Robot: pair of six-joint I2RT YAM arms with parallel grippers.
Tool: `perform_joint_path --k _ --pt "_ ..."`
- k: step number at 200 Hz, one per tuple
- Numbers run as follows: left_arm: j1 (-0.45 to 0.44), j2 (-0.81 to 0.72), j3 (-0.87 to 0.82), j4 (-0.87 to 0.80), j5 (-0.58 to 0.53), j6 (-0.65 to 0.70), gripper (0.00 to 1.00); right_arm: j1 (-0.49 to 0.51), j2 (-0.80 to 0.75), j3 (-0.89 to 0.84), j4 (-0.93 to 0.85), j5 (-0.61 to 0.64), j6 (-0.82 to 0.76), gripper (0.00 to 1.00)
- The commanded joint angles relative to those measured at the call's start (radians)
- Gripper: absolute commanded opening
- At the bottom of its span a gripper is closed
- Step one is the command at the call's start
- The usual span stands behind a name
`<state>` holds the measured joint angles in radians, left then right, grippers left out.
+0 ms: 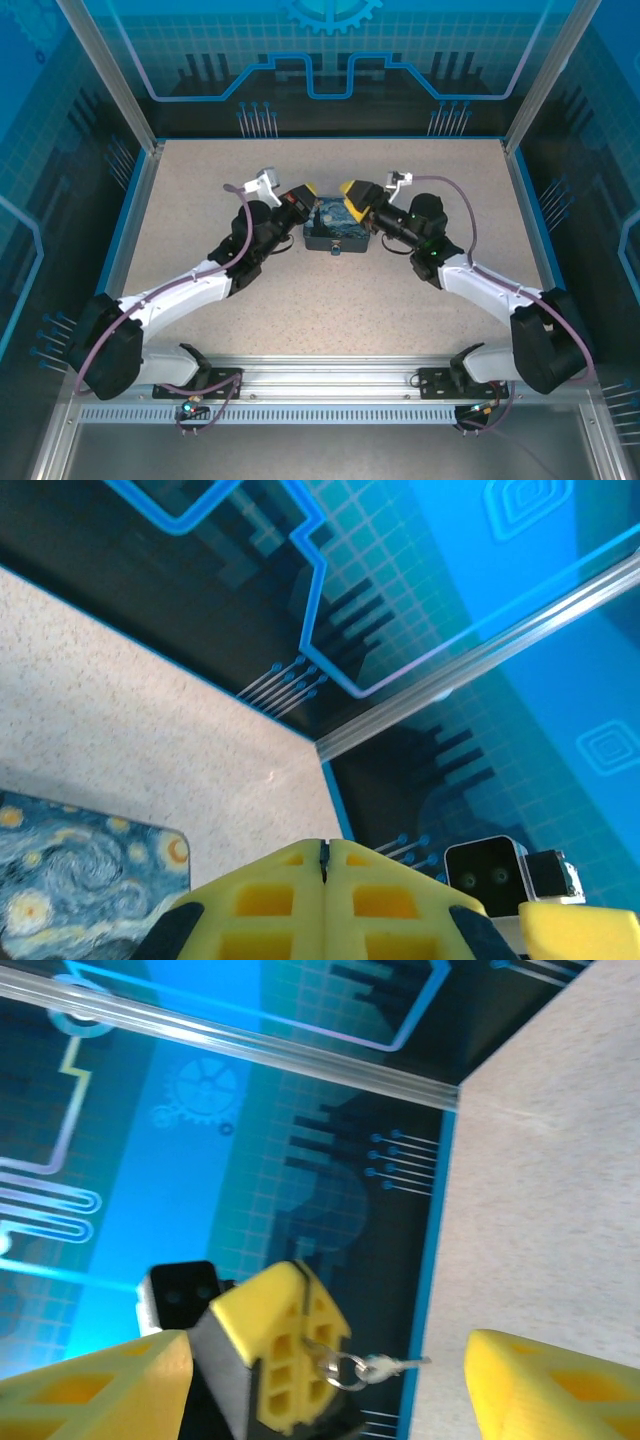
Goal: Unlock the padlock with the key
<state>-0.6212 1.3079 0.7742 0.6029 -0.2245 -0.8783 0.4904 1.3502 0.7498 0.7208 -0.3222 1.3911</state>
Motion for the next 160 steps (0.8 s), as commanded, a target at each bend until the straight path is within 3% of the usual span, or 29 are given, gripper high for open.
perform_joint_path --k 1,63,124,160 --pt "-0.015 -0.005 -0.042 0.194 -0.089 -0.071 0.00 0.031 0.041 0.052 0.138 0.000 0.058 0.70" --pt "-0.021 0.046 -0.052 0.286 -0.092 -0.149 0.00 0.070 0.153 0.092 0.219 0.006 0.093 0.65" --pt "-0.021 0.065 -0.049 0.301 -0.084 -0.150 0.00 0.076 0.222 0.098 0.304 -0.033 0.117 0.48" --pt "-0.021 0.068 -0.043 0.294 -0.082 -0.145 0.00 0.077 0.239 0.105 0.334 -0.059 0.115 0.46"
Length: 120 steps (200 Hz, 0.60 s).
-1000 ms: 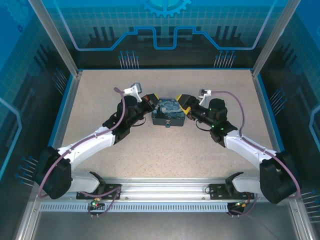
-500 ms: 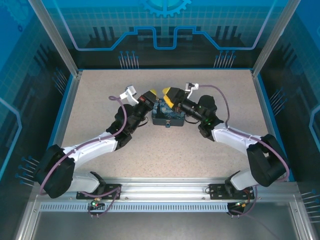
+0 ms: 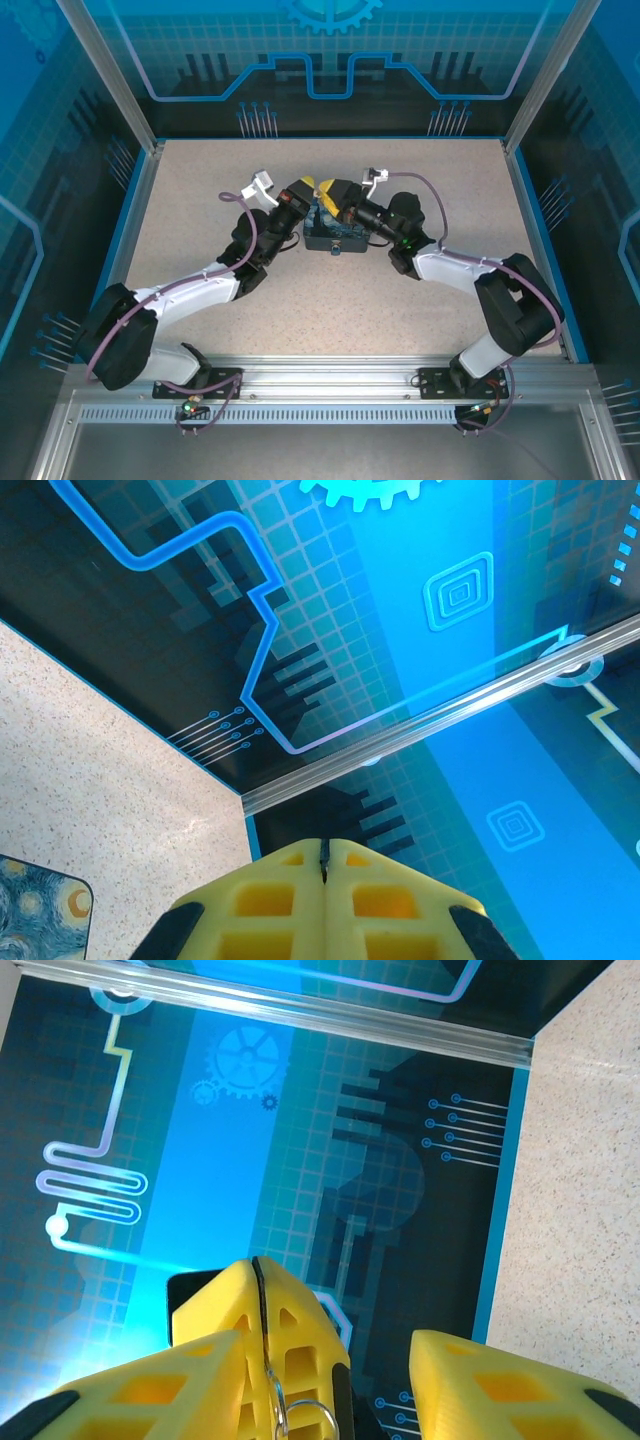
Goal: Unlock the padlock with the key
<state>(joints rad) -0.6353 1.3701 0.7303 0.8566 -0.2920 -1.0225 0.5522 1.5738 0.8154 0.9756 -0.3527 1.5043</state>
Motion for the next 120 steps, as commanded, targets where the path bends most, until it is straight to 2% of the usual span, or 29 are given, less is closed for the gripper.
perform_joint_path --k 1,82,120 --pt "-0.007 0.006 0.001 0.040 -0.014 -0.001 0.00 0.015 0.015 0.038 0.080 -0.030 0.002 0.46" --pt "-0.007 0.015 0.017 0.023 -0.011 0.001 0.00 0.018 0.016 0.039 0.078 -0.058 -0.008 0.28" --pt "-0.007 0.014 0.033 0.004 -0.010 0.008 0.00 0.018 0.010 0.030 0.086 -0.067 -0.010 0.25"
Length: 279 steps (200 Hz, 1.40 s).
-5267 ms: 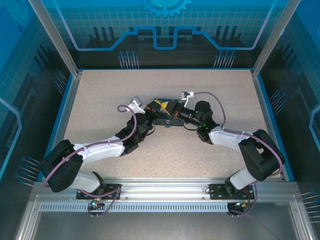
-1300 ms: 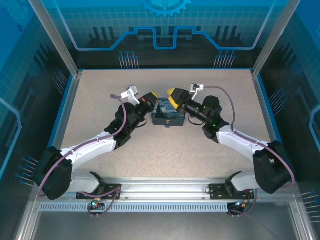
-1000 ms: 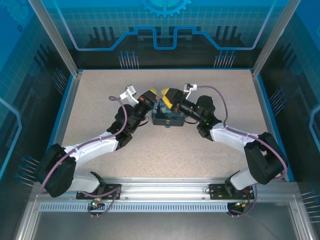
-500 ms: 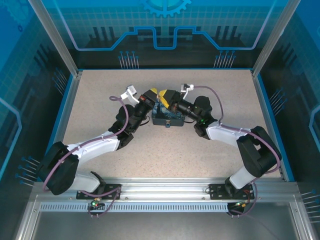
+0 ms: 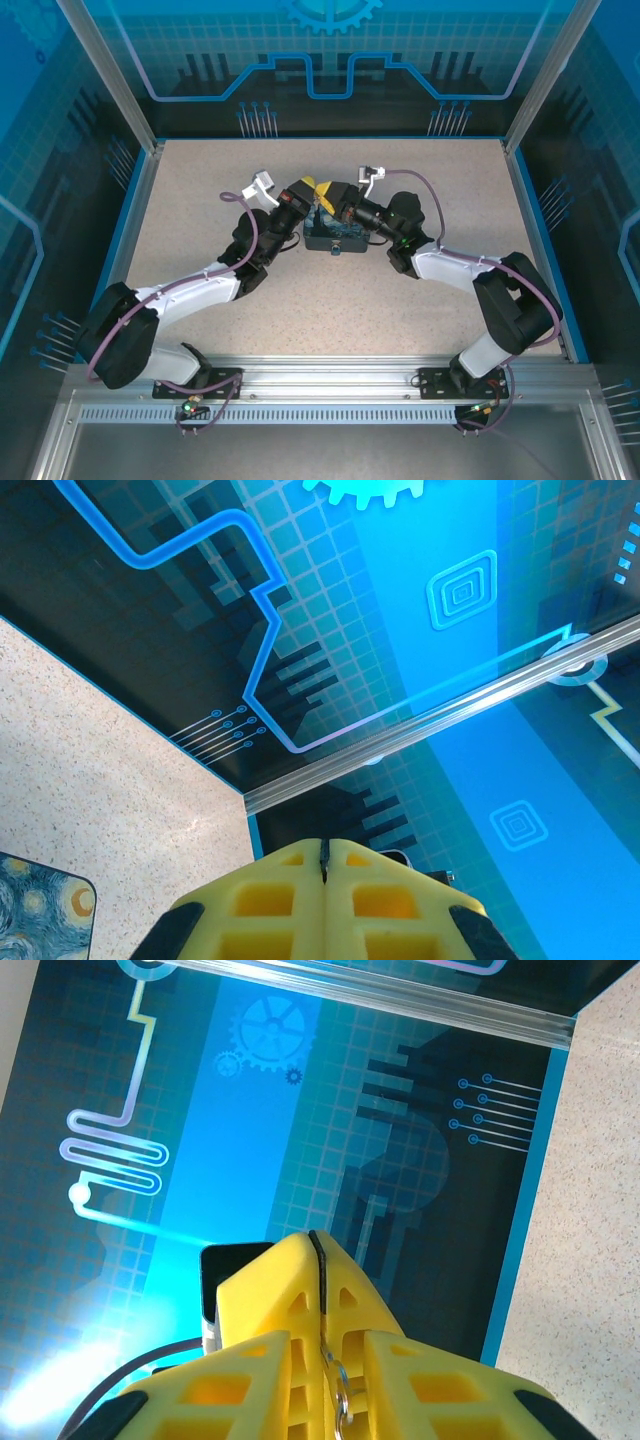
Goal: Unlock the padlock with the key
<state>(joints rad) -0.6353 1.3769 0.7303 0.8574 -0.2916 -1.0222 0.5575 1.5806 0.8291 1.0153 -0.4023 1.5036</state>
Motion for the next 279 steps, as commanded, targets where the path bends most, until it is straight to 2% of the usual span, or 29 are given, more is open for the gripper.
perform_joint_path --k 1,62,80,139,205,245,279 --pt "-0.007 0.007 0.032 0.003 -0.010 0.007 0.00 0.013 0.004 0.016 0.047 -0.017 -0.009 0.25" --pt "-0.007 0.017 0.052 -0.003 -0.010 0.002 0.00 0.018 0.001 0.013 0.042 -0.034 -0.019 0.24" --pt "-0.007 0.018 0.053 -0.009 -0.009 0.000 0.00 0.021 -0.001 0.010 0.039 -0.036 -0.025 0.19" --pt "-0.007 0.016 0.056 -0.014 -0.009 0.001 0.00 0.021 -0.005 -0.004 0.037 -0.036 -0.031 0.12" --pt "-0.007 0.008 0.049 -0.023 -0.009 0.000 0.00 -0.007 -0.033 -0.016 0.011 -0.038 -0.047 0.12" --pt "-0.009 0.011 0.039 -0.021 -0.004 -0.010 0.00 -0.020 -0.042 -0.017 0.006 -0.042 -0.049 0.00" --pt "-0.008 0.007 0.033 -0.018 -0.006 -0.015 0.00 -0.028 -0.048 -0.027 0.005 -0.043 -0.050 0.00"
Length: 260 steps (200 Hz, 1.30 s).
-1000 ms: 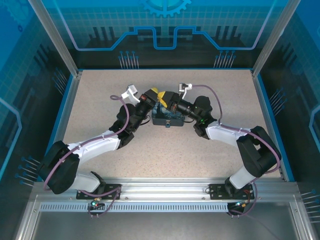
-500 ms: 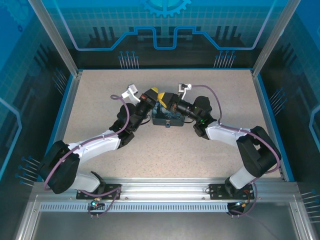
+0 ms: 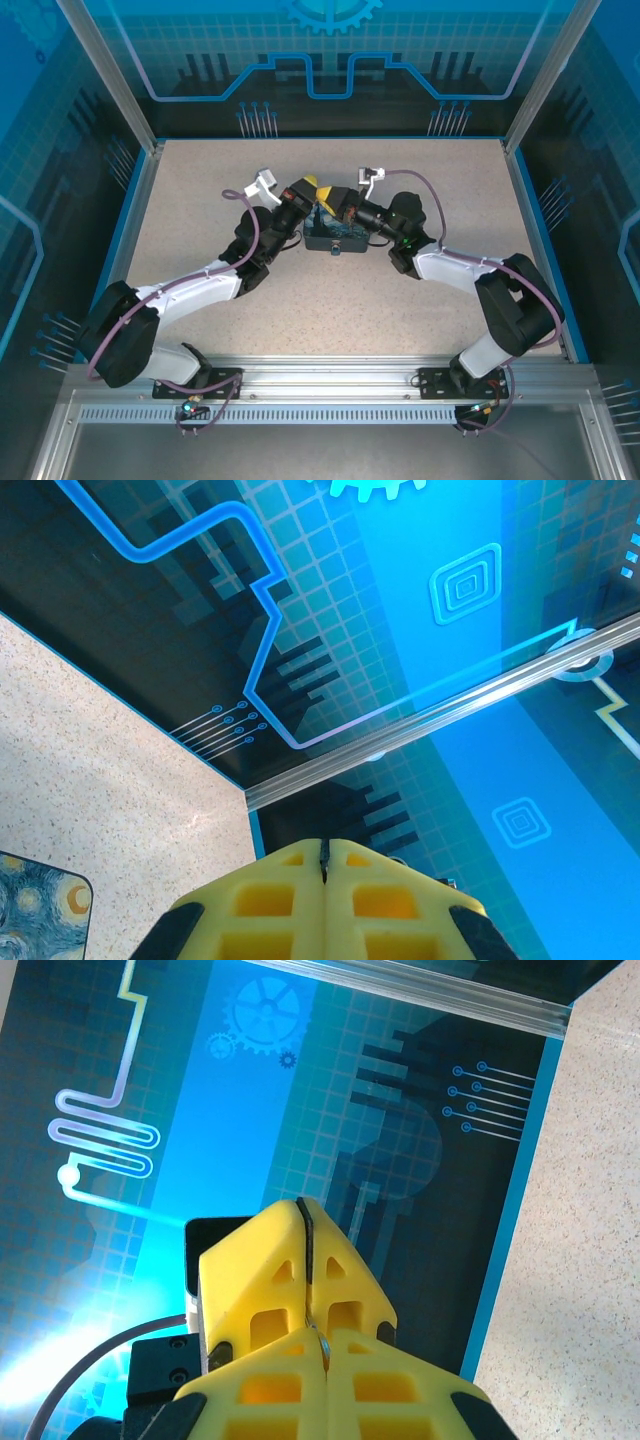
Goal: Unlock the padlock with the key
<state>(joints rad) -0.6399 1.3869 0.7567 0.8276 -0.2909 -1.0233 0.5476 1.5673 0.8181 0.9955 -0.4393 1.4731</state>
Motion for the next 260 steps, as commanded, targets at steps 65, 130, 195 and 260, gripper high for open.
perform_joint_path --k 65,130,195,260 --pt "0.007 -0.107 -0.008 -0.078 -0.022 0.020 0.65 -0.053 -0.102 -0.090 -0.022 -0.020 -0.070 0.00" --pt "0.032 -0.308 0.036 -0.542 0.030 0.197 0.91 -0.130 -0.280 -0.179 -0.311 -0.078 -0.273 0.00" --pt "0.028 -0.339 -0.035 -0.839 0.131 0.283 0.99 -0.231 -0.375 -0.250 -0.577 -0.075 -0.421 0.00" --pt "-0.038 -0.167 -0.106 -0.796 0.138 0.391 0.99 -0.369 -0.373 -0.245 -0.688 -0.049 -0.443 0.00"
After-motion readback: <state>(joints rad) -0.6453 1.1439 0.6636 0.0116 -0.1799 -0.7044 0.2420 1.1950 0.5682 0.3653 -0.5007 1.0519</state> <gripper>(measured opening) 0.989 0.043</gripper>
